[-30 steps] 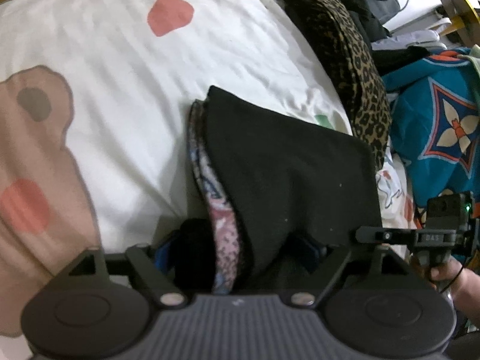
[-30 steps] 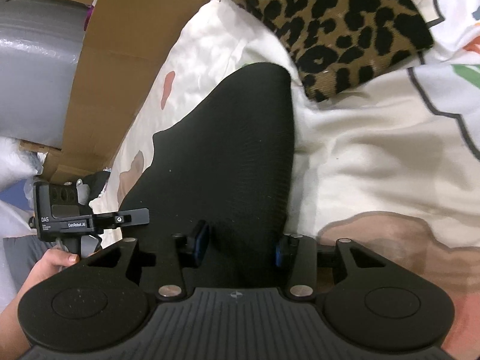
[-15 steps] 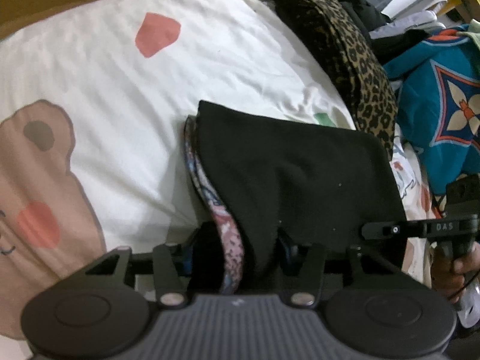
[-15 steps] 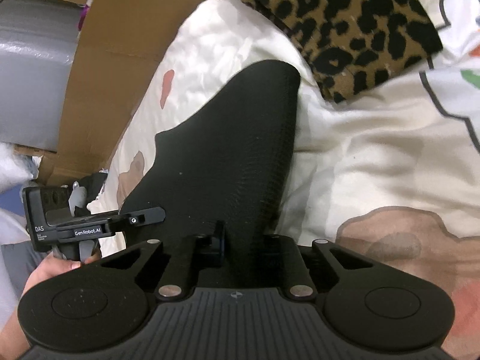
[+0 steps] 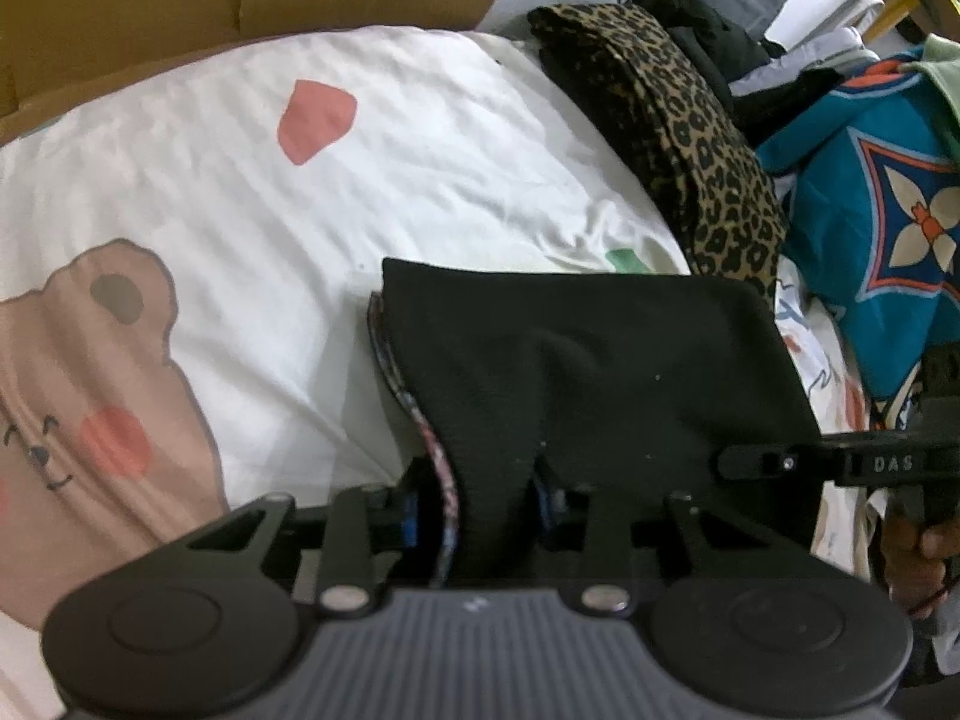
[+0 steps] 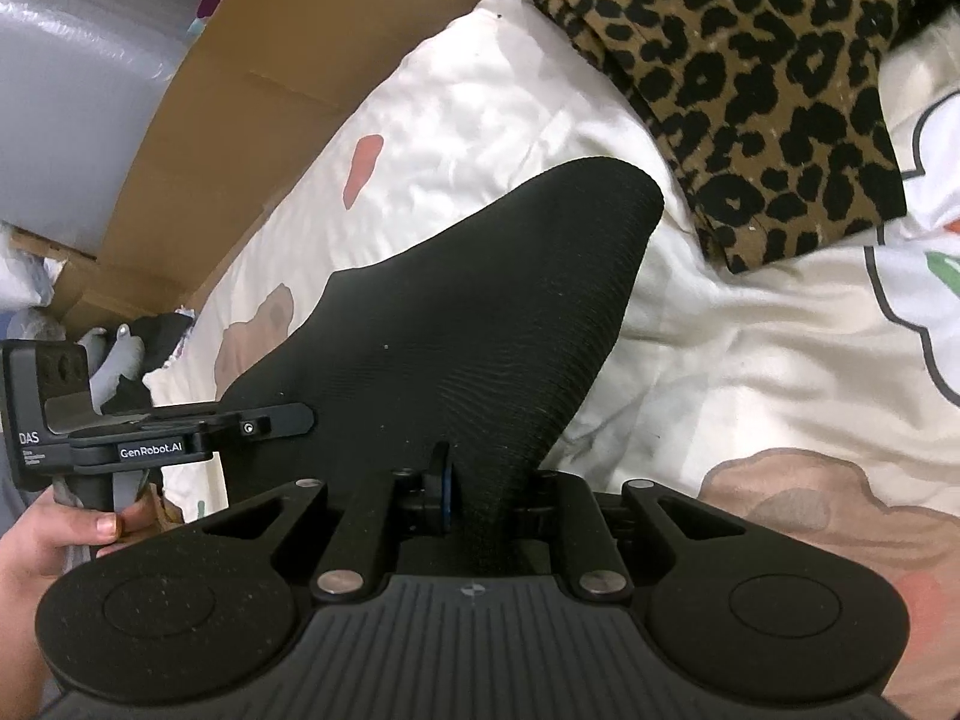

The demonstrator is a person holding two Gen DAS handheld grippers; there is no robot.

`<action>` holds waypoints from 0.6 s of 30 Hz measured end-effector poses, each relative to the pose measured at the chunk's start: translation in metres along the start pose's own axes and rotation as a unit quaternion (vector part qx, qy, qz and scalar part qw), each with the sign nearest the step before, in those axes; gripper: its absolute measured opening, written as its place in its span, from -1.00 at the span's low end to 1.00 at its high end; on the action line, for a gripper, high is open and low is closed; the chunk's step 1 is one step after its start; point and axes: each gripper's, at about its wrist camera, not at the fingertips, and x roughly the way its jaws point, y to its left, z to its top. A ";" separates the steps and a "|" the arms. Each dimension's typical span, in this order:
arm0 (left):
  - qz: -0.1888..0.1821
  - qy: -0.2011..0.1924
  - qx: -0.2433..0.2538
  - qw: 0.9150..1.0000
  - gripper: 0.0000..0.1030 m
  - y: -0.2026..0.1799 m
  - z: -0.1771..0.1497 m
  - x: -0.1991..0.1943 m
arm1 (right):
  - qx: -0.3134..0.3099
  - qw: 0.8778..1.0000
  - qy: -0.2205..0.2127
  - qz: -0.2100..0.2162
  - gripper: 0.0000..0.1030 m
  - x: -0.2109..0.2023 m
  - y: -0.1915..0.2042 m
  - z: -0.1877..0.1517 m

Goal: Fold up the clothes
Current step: 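Grasp the folded shorts' edge with the right gripper while the left gripper closes beside it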

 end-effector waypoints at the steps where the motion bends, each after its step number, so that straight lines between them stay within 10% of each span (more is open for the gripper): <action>1: -0.001 -0.003 -0.003 1.000 -0.35 -0.001 0.000 -0.002 | -0.003 1.000 0.000 -0.002 -0.77 -0.001 0.002 0.001; 18: -0.002 -0.066 -0.005 0.998 -0.38 -0.045 -0.005 -0.068 | -0.068 0.997 -0.042 -0.006 -0.78 -0.049 0.044 0.018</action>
